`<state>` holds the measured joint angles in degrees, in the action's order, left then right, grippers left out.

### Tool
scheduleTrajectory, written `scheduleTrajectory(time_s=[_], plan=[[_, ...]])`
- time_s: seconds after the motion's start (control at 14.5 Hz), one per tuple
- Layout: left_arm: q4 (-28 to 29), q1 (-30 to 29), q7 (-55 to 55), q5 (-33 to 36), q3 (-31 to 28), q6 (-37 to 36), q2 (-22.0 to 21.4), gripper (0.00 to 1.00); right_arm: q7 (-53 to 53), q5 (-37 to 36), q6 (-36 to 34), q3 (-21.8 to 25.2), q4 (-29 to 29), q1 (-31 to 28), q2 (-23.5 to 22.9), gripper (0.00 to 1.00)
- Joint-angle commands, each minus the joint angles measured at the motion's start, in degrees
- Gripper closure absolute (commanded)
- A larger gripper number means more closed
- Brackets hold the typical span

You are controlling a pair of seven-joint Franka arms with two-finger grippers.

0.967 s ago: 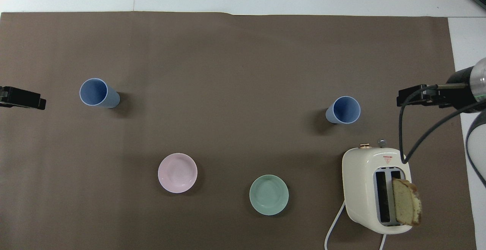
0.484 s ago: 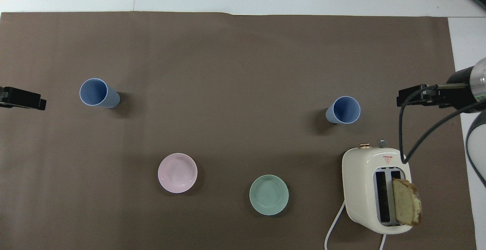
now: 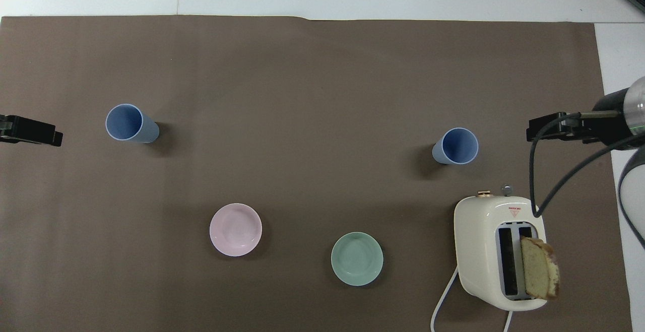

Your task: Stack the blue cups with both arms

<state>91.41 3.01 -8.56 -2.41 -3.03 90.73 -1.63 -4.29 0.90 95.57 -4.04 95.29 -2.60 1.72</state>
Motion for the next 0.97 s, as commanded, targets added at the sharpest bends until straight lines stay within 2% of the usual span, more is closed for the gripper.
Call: scheduleTrajectory(time_s=[0.0, 0.9], plan=[[-0.6, 0.2, 0.0, 0.6, 0.0, 0.1, 0.1, 0.00, -0.1, 1.0, 0.9, -0.5, 1.1, -0.9, 0.7, 0.00], [-0.4, 0.4, -0.1, 0.5, 0.2, 0.6, 0.0, 0.00, 0.0, 1.0, 0.9, -0.5, 1.1, -0.9, 0.8, 0.00]])
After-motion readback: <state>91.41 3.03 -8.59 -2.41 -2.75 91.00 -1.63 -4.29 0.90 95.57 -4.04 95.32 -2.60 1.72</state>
